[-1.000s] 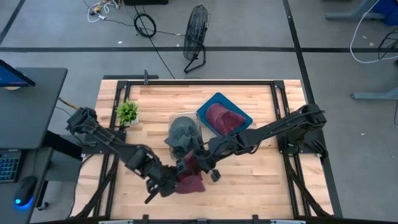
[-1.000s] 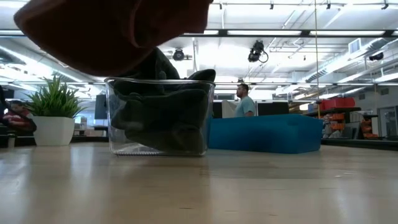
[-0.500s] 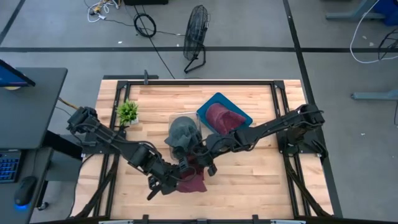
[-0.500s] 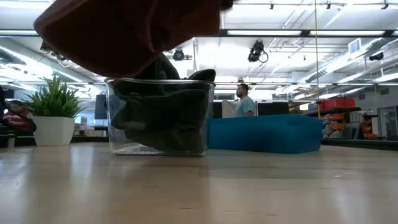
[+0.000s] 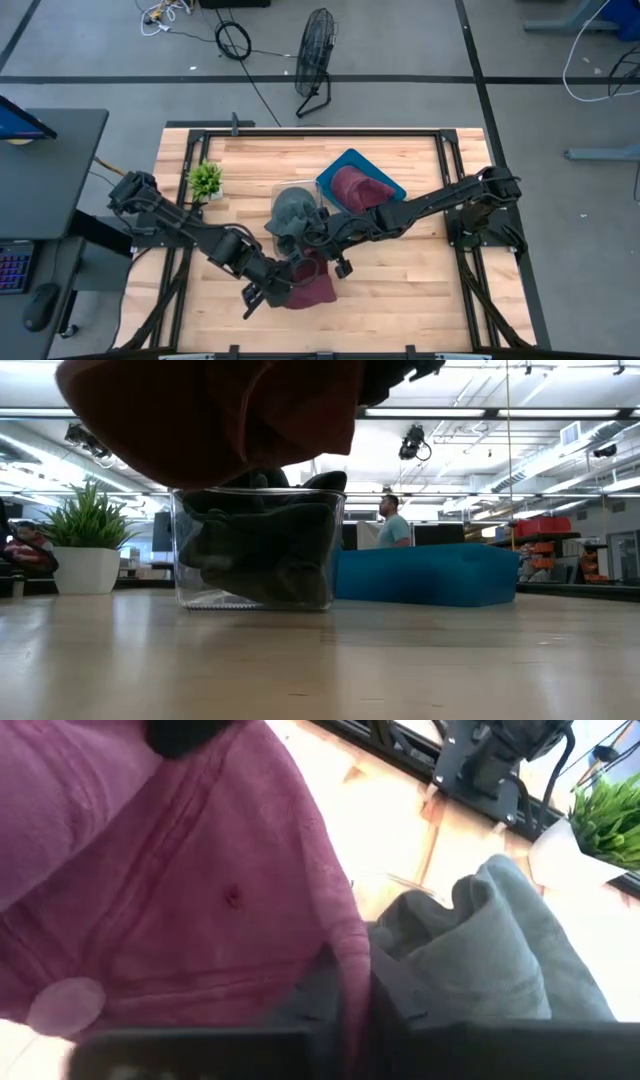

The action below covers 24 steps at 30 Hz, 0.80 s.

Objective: Pick & Place hat
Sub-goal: Put the red cap into the blue bin

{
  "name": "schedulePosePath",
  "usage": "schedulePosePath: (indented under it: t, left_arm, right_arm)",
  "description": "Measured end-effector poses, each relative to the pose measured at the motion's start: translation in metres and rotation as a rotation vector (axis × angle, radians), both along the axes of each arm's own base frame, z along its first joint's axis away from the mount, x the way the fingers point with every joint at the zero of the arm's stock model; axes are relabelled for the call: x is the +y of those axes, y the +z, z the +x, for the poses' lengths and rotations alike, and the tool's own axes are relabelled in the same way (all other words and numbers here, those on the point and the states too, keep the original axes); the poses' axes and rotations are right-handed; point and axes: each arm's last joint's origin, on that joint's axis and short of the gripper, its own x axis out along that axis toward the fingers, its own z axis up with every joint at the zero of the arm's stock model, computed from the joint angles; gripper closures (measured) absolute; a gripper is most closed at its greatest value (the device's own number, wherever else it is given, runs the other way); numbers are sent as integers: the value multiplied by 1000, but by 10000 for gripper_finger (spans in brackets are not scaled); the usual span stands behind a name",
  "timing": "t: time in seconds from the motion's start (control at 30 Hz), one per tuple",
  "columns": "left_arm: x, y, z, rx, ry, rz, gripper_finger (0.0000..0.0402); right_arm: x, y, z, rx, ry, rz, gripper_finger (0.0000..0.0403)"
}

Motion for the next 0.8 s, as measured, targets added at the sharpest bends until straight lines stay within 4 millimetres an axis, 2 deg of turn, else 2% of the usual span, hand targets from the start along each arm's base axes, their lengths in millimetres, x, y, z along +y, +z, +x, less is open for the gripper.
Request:
schedulePosePath:
  t: [0.07,0.27,0.53,0.8]
  left_arm:
    - [1,0,1,17,83,-57,386]
    - [5,2,6,19,245,-188,373]
    - [15,4,14,49,498,-375,350]
    - [19,5,17,34,566,-405,291]
  right_arm:
    - [-1,-1,0,7,-4,-3,388]
    - [2,-2,-2,40,-50,61,387]
    - [10,-2,-6,50,-79,57,392]
    - [7,8,-15,60,-143,30,392]
